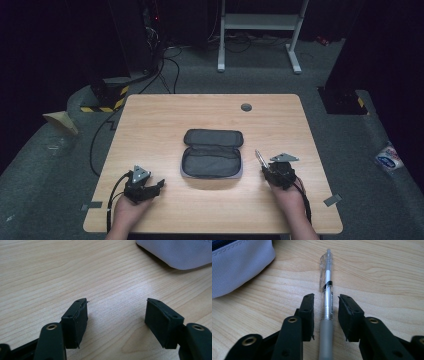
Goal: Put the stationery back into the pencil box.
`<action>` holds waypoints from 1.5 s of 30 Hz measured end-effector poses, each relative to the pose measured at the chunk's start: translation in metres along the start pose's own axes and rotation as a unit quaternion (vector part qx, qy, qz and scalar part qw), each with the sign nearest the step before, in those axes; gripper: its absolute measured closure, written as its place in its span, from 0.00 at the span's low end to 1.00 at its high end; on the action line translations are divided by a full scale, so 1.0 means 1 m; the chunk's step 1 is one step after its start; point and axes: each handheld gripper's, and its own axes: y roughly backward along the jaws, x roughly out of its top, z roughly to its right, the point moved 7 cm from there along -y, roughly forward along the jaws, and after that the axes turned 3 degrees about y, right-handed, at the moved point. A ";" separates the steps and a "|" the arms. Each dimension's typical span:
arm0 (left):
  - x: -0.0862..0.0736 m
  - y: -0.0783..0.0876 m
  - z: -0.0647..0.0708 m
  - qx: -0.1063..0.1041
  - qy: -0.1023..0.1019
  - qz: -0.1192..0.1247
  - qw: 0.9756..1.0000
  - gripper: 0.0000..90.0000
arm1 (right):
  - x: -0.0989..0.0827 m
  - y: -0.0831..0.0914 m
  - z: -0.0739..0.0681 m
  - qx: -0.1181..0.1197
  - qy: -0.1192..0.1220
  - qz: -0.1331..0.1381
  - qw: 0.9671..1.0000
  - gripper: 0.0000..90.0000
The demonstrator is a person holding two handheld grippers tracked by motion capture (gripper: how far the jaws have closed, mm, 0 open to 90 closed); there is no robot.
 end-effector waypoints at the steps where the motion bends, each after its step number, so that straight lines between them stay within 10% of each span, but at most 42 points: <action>1: 0.000 0.000 0.000 0.000 0.000 0.000 1.000 0.39 | 0.000 0.000 0.000 0.001 0.000 0.000 1.000 0.77; 45: 0.000 0.000 0.000 0.001 -0.001 0.000 1.000 0.39 | 0.002 0.017 0.007 -0.007 0.010 0.028 1.000 0.87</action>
